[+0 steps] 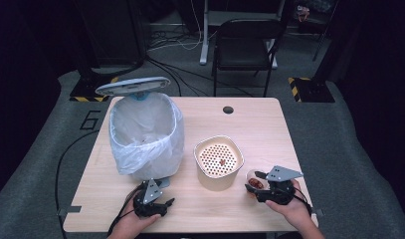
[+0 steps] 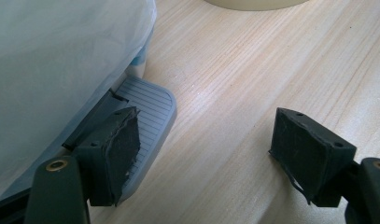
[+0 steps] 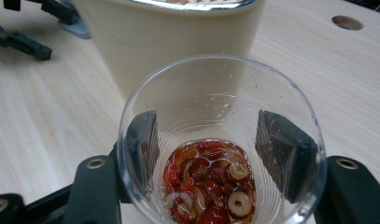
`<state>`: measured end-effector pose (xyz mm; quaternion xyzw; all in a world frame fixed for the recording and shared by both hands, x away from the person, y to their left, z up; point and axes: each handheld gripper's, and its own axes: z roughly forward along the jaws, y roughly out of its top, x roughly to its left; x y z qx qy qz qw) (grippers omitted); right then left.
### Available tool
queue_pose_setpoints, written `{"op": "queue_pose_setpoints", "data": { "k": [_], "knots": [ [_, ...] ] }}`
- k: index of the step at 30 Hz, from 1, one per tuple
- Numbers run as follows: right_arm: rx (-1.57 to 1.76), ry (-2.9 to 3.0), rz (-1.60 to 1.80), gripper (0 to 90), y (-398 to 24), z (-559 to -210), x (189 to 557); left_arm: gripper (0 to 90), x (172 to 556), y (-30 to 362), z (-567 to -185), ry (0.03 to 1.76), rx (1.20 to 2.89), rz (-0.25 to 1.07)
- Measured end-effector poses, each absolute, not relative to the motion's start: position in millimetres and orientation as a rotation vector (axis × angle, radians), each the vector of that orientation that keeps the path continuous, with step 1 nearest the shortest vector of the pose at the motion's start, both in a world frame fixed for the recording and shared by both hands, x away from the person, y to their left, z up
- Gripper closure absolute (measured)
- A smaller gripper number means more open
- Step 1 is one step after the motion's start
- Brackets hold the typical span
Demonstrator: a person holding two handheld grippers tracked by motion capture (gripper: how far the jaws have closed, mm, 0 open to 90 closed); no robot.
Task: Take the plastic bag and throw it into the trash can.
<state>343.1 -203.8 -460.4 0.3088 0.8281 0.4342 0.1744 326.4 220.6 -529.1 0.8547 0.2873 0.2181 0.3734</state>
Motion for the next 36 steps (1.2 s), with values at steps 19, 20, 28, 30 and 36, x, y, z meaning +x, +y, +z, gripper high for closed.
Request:
{"op": "queue_pose_setpoints", "data": {
  "k": [19, 20, 28, 30, 36],
  "knots": [
    [0.915, 2.236, 1.236, 43.8, -225, -434, 373, 23.6, 326, 220, -529, 0.739, 2.184, 0.565],
    [0.911, 2.231, 1.238, 43.9, -226, -432, 375, 23.6, 326, 220, -529, 0.739, 2.185, 0.566],
    [0.946, 2.189, 1.242, 45.6, -230, -418, 393, 23.5, 326, 220, -529, 0.739, 2.185, 0.566],
    [0.940, 2.186, 1.233, 45.7, -230, -414, 398, 23.6, 326, 221, -529, 0.735, 2.190, 0.559],
    [0.941, 2.158, 1.228, 45.9, -229, -403, 410, 23.5, 326, 220, -529, 0.739, 2.185, 0.565]
  ]
}}
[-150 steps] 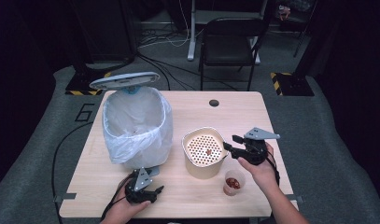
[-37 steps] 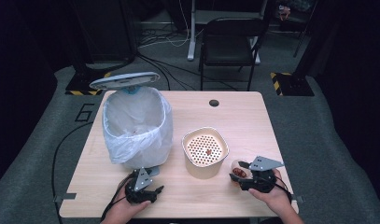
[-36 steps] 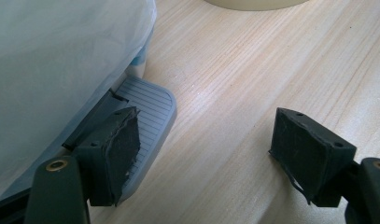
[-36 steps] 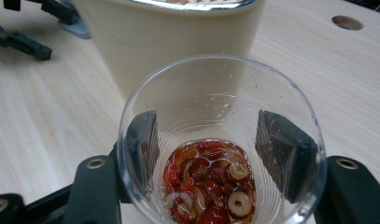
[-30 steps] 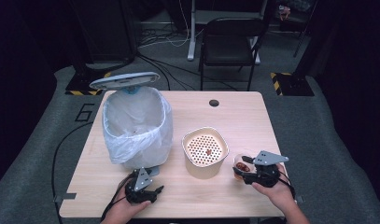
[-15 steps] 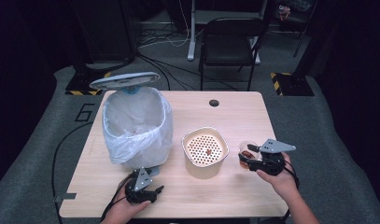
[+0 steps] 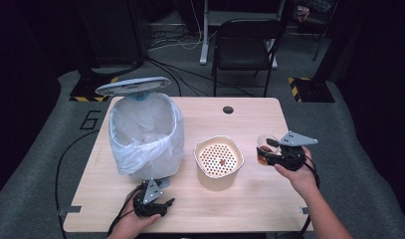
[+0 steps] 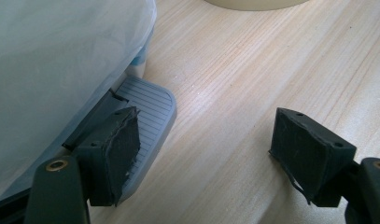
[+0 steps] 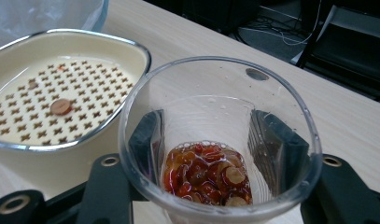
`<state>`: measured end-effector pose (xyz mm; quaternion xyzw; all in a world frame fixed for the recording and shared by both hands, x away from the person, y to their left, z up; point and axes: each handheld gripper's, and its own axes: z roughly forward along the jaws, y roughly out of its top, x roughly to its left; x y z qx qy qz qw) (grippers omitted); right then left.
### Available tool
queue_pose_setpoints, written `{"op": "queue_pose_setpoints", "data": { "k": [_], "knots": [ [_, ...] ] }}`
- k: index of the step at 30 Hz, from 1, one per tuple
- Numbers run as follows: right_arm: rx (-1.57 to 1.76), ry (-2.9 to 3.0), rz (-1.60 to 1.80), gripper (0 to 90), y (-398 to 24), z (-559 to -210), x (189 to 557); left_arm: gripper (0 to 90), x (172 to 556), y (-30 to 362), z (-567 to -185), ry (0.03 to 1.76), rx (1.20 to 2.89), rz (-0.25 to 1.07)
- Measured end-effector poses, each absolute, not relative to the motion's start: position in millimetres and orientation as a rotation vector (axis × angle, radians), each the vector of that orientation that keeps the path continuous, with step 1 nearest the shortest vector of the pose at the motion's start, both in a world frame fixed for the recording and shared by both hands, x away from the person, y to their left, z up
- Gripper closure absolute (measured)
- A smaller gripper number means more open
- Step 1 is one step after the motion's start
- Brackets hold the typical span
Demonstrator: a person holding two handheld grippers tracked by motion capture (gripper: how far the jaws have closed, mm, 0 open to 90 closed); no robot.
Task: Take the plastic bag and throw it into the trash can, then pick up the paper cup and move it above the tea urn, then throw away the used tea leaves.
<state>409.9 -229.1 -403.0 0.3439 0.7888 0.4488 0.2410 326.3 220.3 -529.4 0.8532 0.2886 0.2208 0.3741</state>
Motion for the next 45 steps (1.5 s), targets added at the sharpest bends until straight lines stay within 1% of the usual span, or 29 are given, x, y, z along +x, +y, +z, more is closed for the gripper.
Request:
{"op": "queue_pose_setpoints", "data": {
  "k": [14, 30, 45],
  "knots": [
    [0.956, 2.104, 1.275, 45.8, -223, -380, 439, 23.5, 326, 220, -529, 0.739, 2.185, 0.565],
    [0.946, 2.112, 1.305, 45.7, -208, -373, 457, 23.6, 326, 220, -529, 0.739, 2.185, 0.565],
    [0.801, 2.151, 1.300, 45.5, -182, -369, 476, 23.6, 326, 221, -529, 0.736, 2.190, 0.557]
  ]
}}
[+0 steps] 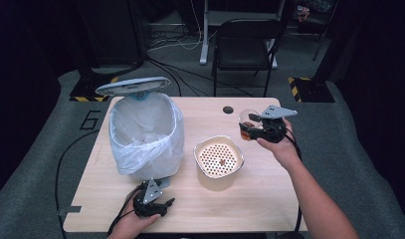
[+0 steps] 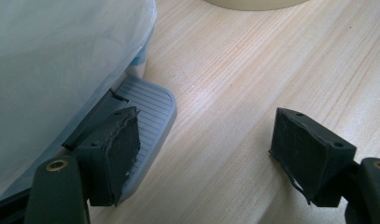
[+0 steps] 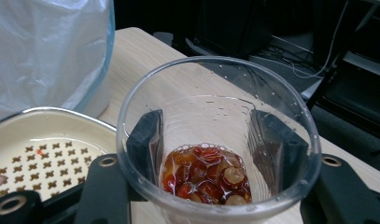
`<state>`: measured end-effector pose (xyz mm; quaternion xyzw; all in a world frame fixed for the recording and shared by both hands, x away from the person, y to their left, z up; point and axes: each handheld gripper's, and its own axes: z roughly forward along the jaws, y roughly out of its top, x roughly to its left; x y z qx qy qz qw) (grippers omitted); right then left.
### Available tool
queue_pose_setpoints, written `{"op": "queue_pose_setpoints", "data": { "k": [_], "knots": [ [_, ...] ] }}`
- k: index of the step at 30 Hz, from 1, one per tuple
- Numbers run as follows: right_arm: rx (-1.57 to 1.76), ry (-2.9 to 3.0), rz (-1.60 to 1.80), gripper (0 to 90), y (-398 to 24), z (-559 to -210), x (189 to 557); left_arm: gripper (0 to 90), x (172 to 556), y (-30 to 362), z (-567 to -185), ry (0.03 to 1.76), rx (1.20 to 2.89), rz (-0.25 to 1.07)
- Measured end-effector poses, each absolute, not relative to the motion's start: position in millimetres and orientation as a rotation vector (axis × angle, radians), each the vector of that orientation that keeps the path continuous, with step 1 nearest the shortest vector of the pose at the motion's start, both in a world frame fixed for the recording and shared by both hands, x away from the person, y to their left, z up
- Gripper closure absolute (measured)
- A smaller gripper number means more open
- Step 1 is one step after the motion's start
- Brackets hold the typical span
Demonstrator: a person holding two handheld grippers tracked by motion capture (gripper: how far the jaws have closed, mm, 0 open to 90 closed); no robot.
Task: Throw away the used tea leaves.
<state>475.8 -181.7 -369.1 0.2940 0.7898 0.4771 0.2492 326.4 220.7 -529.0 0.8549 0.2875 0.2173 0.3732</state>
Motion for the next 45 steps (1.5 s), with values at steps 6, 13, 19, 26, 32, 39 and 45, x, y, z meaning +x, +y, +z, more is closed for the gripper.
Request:
{"op": "queue_pose_setpoints", "data": {
  "k": [6, 13, 19, 26, 32, 39, 45],
  "knots": [
    [0.733, 2.162, 1.315, 45.5, -171, -363, 482, 23.5, 326, 221, -529, 0.736, 2.190, 0.559],
    [0.651, 2.194, 1.293, 45.4, -158, -357, 490, 23.5, 326, 220, -529, 0.739, 2.187, 0.566],
    [0.594, 2.203, 1.289, 45.4, -147, -349, 491, 23.6, 326, 221, -529, 0.737, 2.189, 0.560],
    [0.437, 2.183, 1.283, 45.4, -136, -347, 484, 23.5, 326, 220, -529, 0.733, 2.185, 0.566],
    [0.340, 2.181, 1.243, 45.5, -131, -349, 477, 23.5, 326, 220, -529, 0.739, 2.186, 0.566],
    [0.146, 2.169, 1.146, 45.8, -123, -353, 461, 23.5, 326, 220, -529, 0.738, 2.186, 0.566],
    [0.036, 2.133, 1.079, 45.9, -117, -356, 451, 23.5, 326, 220, -529, 0.738, 2.186, 0.566]
  ]
}}
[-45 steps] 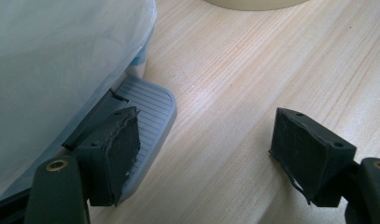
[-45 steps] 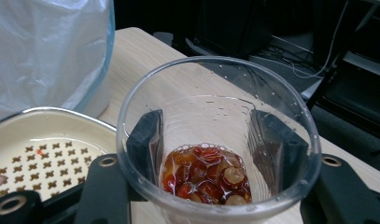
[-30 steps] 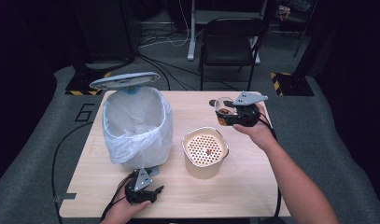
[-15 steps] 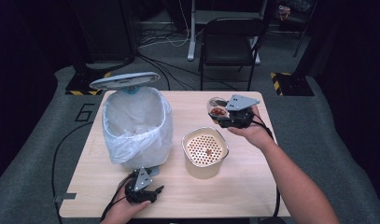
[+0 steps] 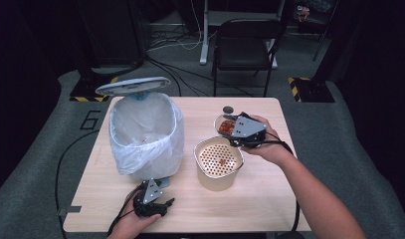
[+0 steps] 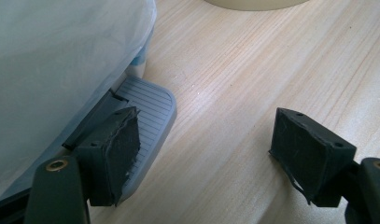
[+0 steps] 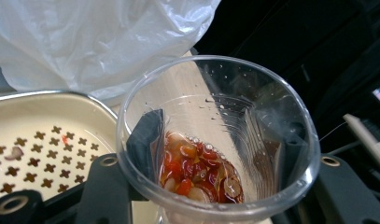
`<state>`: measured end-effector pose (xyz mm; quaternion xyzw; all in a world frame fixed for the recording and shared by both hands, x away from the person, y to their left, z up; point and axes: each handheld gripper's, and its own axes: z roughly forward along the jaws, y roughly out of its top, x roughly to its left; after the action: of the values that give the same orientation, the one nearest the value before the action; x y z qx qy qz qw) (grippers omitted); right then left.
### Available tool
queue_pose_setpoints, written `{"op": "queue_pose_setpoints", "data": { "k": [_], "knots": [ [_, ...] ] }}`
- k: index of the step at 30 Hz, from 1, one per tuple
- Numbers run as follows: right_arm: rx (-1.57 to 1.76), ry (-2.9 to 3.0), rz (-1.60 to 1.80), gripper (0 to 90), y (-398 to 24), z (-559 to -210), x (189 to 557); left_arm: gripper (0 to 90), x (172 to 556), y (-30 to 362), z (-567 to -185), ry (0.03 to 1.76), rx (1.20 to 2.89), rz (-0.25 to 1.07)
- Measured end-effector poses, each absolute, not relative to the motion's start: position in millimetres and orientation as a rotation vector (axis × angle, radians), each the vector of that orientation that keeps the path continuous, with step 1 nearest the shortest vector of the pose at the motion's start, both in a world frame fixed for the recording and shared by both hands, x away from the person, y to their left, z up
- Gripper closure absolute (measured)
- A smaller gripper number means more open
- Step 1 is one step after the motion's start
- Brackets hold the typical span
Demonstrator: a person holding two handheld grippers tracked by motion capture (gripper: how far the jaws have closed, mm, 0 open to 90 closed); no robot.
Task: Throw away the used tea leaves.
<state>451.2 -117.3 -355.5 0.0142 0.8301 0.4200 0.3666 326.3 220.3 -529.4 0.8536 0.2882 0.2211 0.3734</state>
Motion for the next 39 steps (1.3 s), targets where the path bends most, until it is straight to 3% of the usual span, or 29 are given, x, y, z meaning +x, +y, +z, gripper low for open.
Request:
{"op": "queue_pose_setpoints", "data": {
  "k": [24, 39],
  "knots": [
    [-0.253, 1.993, 0.749, 46.8, -100, -375, 422, 23.5, 326, 220, -529, 0.738, 2.186, 0.566],
    [-0.640, 1.763, 0.357, 47.5, -86, -393, 406, 23.5, 326, 221, -529, 0.736, 2.192, 0.558]
  ]
}}
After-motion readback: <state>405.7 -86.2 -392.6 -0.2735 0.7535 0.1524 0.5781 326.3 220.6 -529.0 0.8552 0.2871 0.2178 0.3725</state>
